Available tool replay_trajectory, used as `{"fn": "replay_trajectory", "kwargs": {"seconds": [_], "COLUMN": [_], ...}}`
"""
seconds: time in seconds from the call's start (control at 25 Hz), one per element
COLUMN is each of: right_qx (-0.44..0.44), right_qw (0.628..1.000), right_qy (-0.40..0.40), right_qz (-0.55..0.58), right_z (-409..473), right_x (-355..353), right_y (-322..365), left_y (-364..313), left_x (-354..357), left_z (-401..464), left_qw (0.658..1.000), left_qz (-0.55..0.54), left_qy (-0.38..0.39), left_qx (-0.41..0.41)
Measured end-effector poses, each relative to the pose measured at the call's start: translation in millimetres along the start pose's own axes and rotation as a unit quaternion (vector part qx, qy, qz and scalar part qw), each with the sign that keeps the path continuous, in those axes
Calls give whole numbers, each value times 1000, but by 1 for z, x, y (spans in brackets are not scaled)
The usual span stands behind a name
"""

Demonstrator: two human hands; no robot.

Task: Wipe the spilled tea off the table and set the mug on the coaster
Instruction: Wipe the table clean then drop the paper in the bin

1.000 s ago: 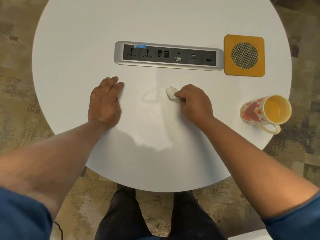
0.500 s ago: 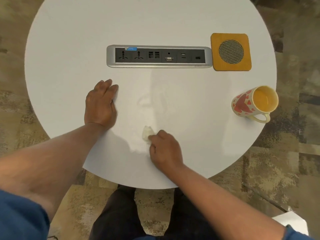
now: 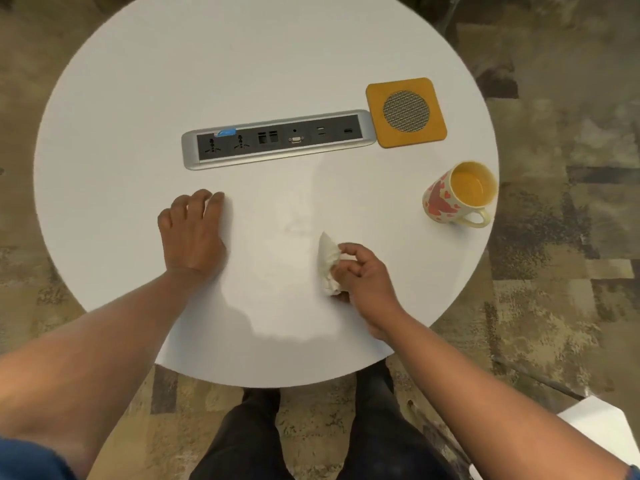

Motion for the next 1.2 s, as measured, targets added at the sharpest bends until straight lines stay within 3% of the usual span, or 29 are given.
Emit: {"fn": "replay_trajectory", "kwargs": {"seconds": [0.16,0.32,0.48,0.6,0.72,0.84,1.04,1.2], "right_qx": [19,38,25,0,18,56,135,181], "right_qw": [995,975,929,907,895,886,918,897], "right_qy": [-57,-123,-124,-109,-207,-285,-332,-398], "right_qz": [82,181,348,406,396,361,168,60], "right_z": [-4,-15,-33,-47,-55,-52,-23,-6], "right_x": [-60,-114,-171,-217,-276,-321,-361,-390], "right_y": [-1,-10,-23,-34,-64,-97,-150,-180], "left_y": [-114,-255,-332,-362,-380,-387,-389,-384], "left_x": [-19,-25,3,17,26,31,36,42], "left_z": [-8,-55,-84,-85,-81,-74,-69,-67], "left_qw": [982,905,878,894,894,889,878,890], "left_qz": [-123,-279,-257,-138,-37,-15,-19,-41], "left_qy": [0,120,245,211,162,130,87,58], "left_qx": [143,297,322,371,417,438,469,450]}}
Point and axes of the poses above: each hand's wrist, its own z-axis towards the middle knuckle, its own x-axis out of the palm, y = z × x, the point moved 10 cm from there along z, towards the middle knuckle, and after that the axes turned 2 degrees about -x, right-handed, at the moved point
